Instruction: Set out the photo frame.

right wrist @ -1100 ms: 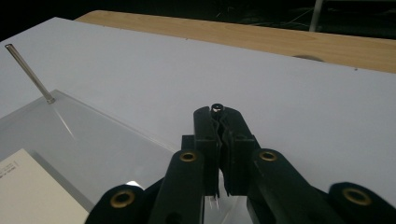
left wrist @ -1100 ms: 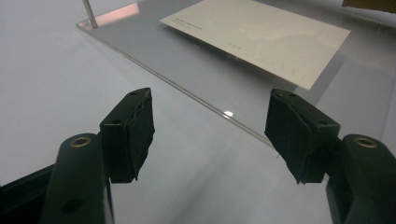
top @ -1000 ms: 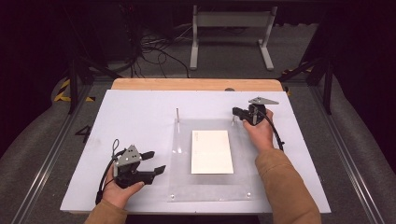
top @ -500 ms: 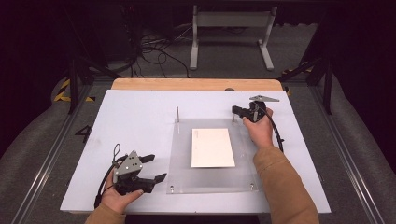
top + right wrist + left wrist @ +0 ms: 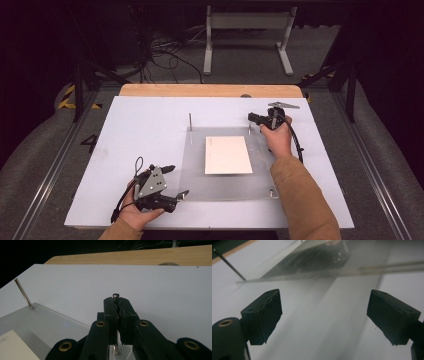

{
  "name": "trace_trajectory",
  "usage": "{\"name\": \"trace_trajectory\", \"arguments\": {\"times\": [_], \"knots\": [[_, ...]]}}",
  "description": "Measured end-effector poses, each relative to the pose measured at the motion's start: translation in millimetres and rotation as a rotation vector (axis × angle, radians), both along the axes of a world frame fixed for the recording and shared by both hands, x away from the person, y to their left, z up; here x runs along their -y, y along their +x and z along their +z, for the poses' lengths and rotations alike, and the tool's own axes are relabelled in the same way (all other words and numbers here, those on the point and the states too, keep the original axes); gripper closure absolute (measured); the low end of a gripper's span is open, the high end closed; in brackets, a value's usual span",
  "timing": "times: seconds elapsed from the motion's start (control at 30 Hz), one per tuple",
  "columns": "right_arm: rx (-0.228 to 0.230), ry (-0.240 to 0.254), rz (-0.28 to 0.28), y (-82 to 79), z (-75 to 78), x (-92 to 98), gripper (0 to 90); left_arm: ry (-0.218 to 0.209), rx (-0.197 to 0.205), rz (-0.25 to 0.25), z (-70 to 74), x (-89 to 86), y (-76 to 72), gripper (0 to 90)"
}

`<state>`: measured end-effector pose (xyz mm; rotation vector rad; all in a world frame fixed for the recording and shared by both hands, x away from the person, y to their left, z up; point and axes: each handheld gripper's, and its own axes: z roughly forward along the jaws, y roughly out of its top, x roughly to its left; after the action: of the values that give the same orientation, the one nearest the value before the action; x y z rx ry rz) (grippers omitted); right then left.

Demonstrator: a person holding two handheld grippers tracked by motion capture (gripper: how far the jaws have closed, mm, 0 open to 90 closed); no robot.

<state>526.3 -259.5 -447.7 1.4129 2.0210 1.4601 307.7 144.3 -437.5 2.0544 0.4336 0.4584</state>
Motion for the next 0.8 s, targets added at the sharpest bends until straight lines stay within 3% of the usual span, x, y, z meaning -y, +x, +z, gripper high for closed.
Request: {"name": "trace_trajectory", "arguments": {"times": [0.13,0.5,0.57,0.6,0.67,0.8], "knots": [[-0.003,0.004,-0.001,0.1,-0.2,0.0,85.9,-0.029,0.039,-0.046,2.7,6.5,1.4,12.2],[-0.012,0.018,-0.006,0.2,-1.0,0.1,85.5,-0.134,0.094,-0.087,0.1,17.7,11.8,15.0],[-0.012,0.018,-0.007,0.1,-1.0,-0.2,85.5,-0.140,0.099,-0.089,-0.2,18.0,12.4,19.7],[-0.010,0.021,-0.005,0.2,-1.5,0.3,85.5,-0.145,0.101,-0.097,-0.4,17.7,12.8,28.6],[-0.009,0.025,-0.004,0.2,-1.8,0.6,85.4,-0.153,0.112,-0.104,-1.0,16.5,13.2,37.7],[-0.005,0.032,-0.001,-0.1,-2.7,1.0,85.3,-0.170,0.144,-0.091,0.5,14.0,12.7,46.2]]}}
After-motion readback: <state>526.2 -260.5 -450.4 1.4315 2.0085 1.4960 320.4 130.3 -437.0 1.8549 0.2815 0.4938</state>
